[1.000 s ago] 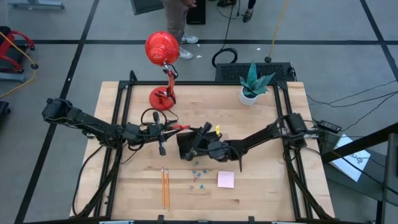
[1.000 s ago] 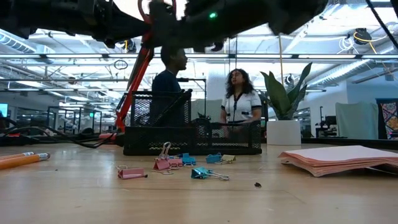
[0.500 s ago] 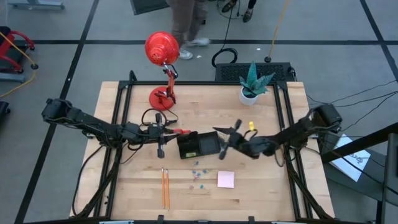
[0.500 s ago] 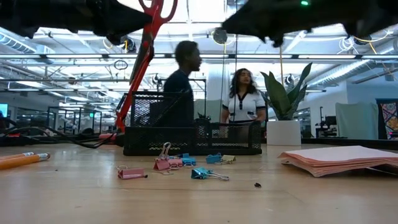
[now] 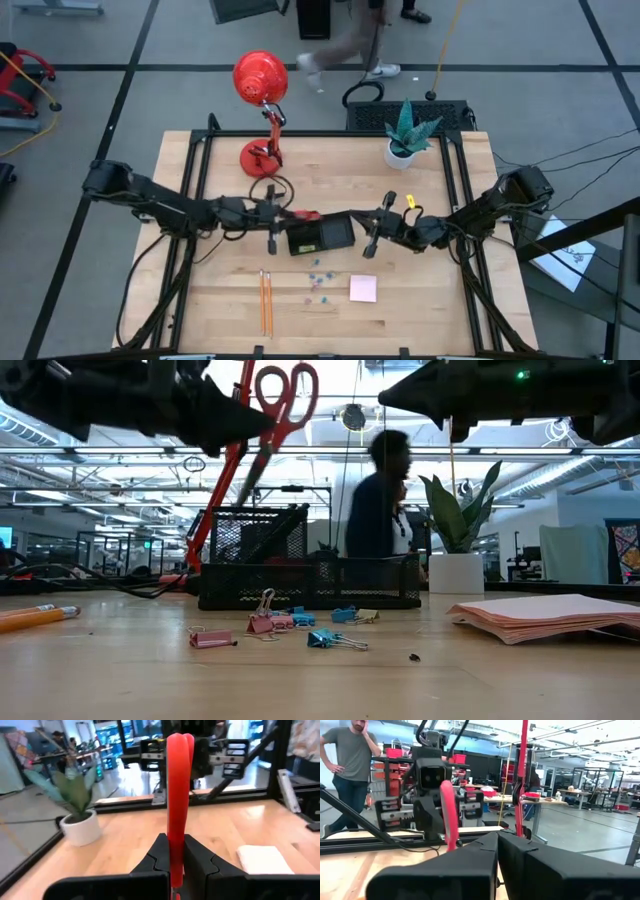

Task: Pick and place office supplies into organizer
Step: Put the scissors into the desk organizer

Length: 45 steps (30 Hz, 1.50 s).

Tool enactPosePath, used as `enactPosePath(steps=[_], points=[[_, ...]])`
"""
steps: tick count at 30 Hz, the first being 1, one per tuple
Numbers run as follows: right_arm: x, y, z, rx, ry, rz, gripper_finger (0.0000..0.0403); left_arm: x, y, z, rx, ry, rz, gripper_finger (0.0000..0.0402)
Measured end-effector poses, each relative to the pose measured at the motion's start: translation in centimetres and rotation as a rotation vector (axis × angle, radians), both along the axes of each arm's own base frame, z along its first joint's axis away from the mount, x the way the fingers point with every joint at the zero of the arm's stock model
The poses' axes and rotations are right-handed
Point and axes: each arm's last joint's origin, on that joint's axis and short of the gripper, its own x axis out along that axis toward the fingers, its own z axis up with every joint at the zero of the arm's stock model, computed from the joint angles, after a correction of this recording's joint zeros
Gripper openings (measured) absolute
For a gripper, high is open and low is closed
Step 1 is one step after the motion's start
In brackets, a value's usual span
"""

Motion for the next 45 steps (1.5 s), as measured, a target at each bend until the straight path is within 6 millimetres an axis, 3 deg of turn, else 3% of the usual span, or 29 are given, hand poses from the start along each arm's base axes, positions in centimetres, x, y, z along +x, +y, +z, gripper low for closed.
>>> enactPosePath(steps=[13, 21, 45], points=[[0.0, 0.1, 0.0, 0.001, -0.009, 0.043, 0.0001, 1.1, -0.1, -2.7, -0.04, 0.089, 0.004, 0.0018], [0.0, 0.1, 0.0, 0.012, -0.013, 0.044, 0.0001, 1.2, 0.9, -3.2, -0.145, 0.122, 0.064, 0.0018], [0.0, 0.1, 0.0, 0.016, -0.014, 0.045, 0.0001, 0.9, 1.5, -4.5, -0.136, 0.267, 0.086, 0.0019]])
